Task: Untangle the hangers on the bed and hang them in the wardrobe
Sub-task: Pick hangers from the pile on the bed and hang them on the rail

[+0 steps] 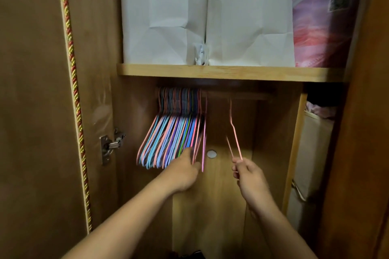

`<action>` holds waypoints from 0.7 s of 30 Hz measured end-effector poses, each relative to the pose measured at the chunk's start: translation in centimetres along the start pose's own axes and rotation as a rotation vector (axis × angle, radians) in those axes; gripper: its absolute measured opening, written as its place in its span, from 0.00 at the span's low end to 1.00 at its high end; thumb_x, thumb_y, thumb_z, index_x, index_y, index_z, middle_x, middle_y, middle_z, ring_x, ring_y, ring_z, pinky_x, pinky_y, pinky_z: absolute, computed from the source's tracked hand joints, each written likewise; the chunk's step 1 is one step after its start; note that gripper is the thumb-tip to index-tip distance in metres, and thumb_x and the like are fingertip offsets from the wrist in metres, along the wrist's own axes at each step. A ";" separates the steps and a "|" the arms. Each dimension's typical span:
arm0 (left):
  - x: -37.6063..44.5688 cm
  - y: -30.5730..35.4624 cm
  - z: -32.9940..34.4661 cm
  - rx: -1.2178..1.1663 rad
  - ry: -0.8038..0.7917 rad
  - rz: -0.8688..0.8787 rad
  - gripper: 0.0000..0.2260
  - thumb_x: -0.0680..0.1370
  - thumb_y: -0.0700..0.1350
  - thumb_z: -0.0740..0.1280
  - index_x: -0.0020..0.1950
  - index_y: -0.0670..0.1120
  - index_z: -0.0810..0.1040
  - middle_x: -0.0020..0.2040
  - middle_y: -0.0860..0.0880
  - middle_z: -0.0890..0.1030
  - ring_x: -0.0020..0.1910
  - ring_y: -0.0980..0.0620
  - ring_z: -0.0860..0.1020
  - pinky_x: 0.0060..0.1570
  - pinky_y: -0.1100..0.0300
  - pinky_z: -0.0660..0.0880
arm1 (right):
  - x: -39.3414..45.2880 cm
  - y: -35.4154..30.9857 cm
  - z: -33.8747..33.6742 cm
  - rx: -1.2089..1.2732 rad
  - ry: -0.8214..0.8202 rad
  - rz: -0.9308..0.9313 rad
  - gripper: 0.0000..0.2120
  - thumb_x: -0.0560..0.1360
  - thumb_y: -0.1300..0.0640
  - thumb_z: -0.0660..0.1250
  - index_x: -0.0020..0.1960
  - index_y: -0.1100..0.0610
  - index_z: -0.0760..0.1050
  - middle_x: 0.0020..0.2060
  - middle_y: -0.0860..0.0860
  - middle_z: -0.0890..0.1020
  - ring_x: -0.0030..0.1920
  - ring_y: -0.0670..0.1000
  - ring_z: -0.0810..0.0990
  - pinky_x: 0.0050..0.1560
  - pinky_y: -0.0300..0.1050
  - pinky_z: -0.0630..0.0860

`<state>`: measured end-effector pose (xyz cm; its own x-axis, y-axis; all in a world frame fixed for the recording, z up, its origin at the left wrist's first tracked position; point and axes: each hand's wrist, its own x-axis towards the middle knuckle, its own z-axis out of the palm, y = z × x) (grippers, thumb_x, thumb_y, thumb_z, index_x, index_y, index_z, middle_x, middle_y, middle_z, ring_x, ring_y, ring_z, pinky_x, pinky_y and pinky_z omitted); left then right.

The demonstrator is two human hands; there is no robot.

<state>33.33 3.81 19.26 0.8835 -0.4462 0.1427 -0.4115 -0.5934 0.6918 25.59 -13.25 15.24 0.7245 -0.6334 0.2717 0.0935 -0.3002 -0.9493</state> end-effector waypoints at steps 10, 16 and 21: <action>-1.2 -5.2 -4.8 0.041 0.132 -0.022 0.16 0.83 0.45 0.58 0.71 0.53 0.69 0.58 0.46 0.79 0.41 0.50 0.80 0.34 0.61 0.74 | 6.8 0.4 7.6 -0.462 0.000 -0.189 0.19 0.84 0.47 0.47 0.65 0.53 0.72 0.56 0.55 0.77 0.56 0.57 0.76 0.56 0.51 0.73; -2.1 -8.1 -6.4 0.020 0.100 -0.057 0.17 0.83 0.42 0.58 0.70 0.54 0.70 0.62 0.46 0.78 0.42 0.52 0.78 0.31 0.66 0.70 | 7.0 0.5 11.3 -0.517 -0.058 -0.237 0.32 0.78 0.35 0.37 0.61 0.49 0.73 0.52 0.55 0.77 0.56 0.58 0.74 0.56 0.51 0.74; -2.7 -9.4 -7.0 -0.003 0.092 -0.066 0.19 0.82 0.39 0.58 0.71 0.54 0.70 0.64 0.48 0.76 0.47 0.52 0.80 0.38 0.63 0.75 | 7.0 0.1 12.5 -0.496 -0.078 -0.251 0.25 0.83 0.41 0.43 0.62 0.52 0.73 0.54 0.57 0.78 0.55 0.59 0.75 0.52 0.48 0.70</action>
<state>36.38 15.28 17.31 0.9257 -0.3423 0.1613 -0.3510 -0.6177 0.7037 39.21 -8.77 15.04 0.7718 -0.4500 0.4492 -0.0489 -0.7464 -0.6637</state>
